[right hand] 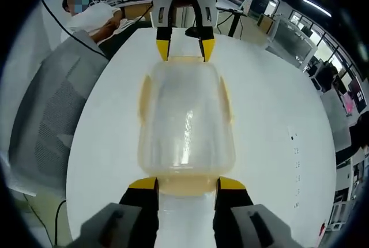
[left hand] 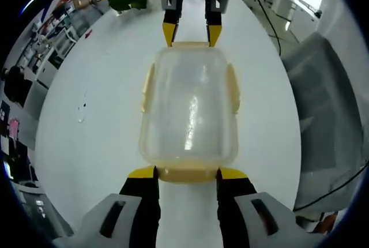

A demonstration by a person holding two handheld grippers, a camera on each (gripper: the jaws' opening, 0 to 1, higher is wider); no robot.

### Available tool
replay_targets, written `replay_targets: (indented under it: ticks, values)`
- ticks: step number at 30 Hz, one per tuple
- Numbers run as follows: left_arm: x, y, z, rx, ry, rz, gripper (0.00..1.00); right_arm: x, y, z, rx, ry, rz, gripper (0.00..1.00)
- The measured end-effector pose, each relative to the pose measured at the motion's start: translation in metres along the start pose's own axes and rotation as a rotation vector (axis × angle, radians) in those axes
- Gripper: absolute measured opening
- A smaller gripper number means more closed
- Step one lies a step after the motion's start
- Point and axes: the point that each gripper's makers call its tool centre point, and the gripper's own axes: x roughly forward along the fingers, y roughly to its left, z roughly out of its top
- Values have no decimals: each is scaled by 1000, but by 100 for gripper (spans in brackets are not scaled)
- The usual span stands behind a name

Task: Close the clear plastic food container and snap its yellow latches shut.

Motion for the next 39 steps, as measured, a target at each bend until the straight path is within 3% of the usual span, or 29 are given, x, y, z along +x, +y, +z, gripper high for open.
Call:
replay_targets:
  ticks: [26, 39]
  values:
    - [19, 0, 37, -17, -24, -20, 36, -12, -4, -40, 1, 10, 30, 34]
    - [27, -2, 43, -32, -22, -36, 36, -8, -5, -52, -1, 26, 55, 35]
